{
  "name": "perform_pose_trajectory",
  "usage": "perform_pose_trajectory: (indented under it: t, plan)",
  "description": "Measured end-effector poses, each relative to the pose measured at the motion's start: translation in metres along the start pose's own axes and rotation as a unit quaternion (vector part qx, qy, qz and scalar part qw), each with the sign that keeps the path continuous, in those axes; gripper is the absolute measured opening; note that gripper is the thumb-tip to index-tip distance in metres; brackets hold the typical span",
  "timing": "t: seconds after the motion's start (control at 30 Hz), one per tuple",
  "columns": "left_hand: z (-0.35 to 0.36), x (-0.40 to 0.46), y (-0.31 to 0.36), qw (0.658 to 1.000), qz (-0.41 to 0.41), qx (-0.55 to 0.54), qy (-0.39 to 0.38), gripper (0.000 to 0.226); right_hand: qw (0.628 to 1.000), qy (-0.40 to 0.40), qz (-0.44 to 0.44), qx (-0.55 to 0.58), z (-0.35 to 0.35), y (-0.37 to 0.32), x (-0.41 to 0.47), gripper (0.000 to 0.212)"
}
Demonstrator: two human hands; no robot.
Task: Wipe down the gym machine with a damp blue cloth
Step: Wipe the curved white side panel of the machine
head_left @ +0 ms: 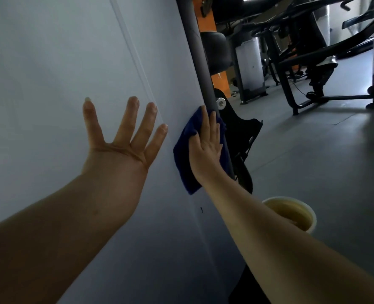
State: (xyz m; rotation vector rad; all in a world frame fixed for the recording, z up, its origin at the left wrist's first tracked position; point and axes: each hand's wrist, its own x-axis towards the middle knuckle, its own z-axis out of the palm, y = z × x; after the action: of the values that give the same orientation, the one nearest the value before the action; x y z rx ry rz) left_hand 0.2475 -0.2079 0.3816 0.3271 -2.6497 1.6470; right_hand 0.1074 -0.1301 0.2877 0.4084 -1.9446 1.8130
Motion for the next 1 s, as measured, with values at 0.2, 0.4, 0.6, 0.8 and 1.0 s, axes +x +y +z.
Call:
perform_pose_trajectory:
  t: [0.2, 0.4, 0.6, 0.8, 1.0]
  plan:
    - [0.012, -0.001, 0.030, 0.999, -0.010, -0.029, 0.042, 0.140, 0.995, -0.007, -0.089, -0.054, 0.035, 0.058, -0.119, 0.056]
    - [0.016, 0.013, 0.043, 0.998, -0.033, -0.026, 0.056, 0.144, 0.990, 0.094, -0.094, -0.052, 0.025, 0.087, -0.074, 0.057]
    - [0.027, 0.011, 0.054, 0.996, -0.031, -0.008, 0.083, 0.139, 0.994, 0.048, -0.090, -0.041, 0.048, 0.108, -0.142, 0.057]
    - [0.039, 0.009, 0.090, 0.997, 0.004, -0.018, 0.068, 0.140, 0.996, 0.061, -0.068, -0.023, 0.029, 0.124, -0.111, 0.058]
    - [0.042, 0.011, 0.095, 0.995, -0.010, -0.031, 0.094, 0.143, 0.987, 0.024, -0.147, -0.063, 0.028, 0.140, -0.131, 0.057]
